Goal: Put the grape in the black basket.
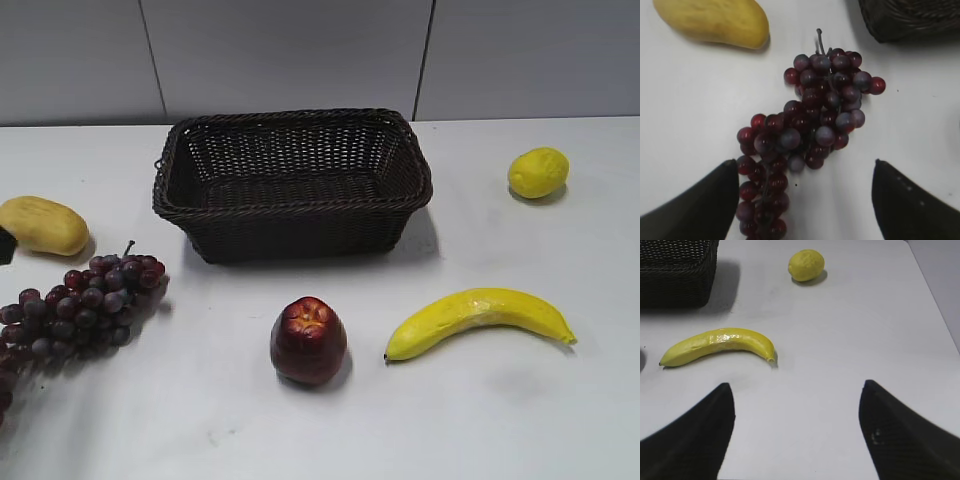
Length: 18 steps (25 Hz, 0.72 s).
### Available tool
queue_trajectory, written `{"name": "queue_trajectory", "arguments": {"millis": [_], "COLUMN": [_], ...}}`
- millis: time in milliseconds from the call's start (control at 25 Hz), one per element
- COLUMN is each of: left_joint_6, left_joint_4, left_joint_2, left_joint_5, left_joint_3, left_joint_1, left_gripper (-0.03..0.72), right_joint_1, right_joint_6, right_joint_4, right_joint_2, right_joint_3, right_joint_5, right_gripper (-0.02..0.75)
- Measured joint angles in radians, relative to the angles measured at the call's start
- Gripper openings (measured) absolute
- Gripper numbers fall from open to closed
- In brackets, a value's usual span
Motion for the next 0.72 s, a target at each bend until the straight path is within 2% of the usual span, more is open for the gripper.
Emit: {"name": "queue_trajectory", "arguments": {"millis": [240, 360, 720], "left_joint_6": [0.014, 0.014, 0.016], "left_joint_4": [-0.001, 0.002, 0.015], "left_joint_2": [0.165, 0.250, 0.502], "left_joint_5": [-0.116, -0.190, -0.337], "left_joint_3": [-0.009, -0.009, -0.056], "left_joint_1": [-0.144, -0.190, -0.211], "left_gripper": [0.615, 0.615, 0.615], "right_joint_1": [0.000, 0.000, 0.000], "right_joint_6": [0.000, 0.000, 0.000], "right_joint_4": [0.000, 0.000, 0.000], "right_joint_2": [0.000, 0.000, 0.000], "right_joint_3": [0.000, 0.000, 0.000], "right_joint_5": [0.000, 0.000, 0.000], "right_gripper": [0.589, 0.589, 0.589]}}
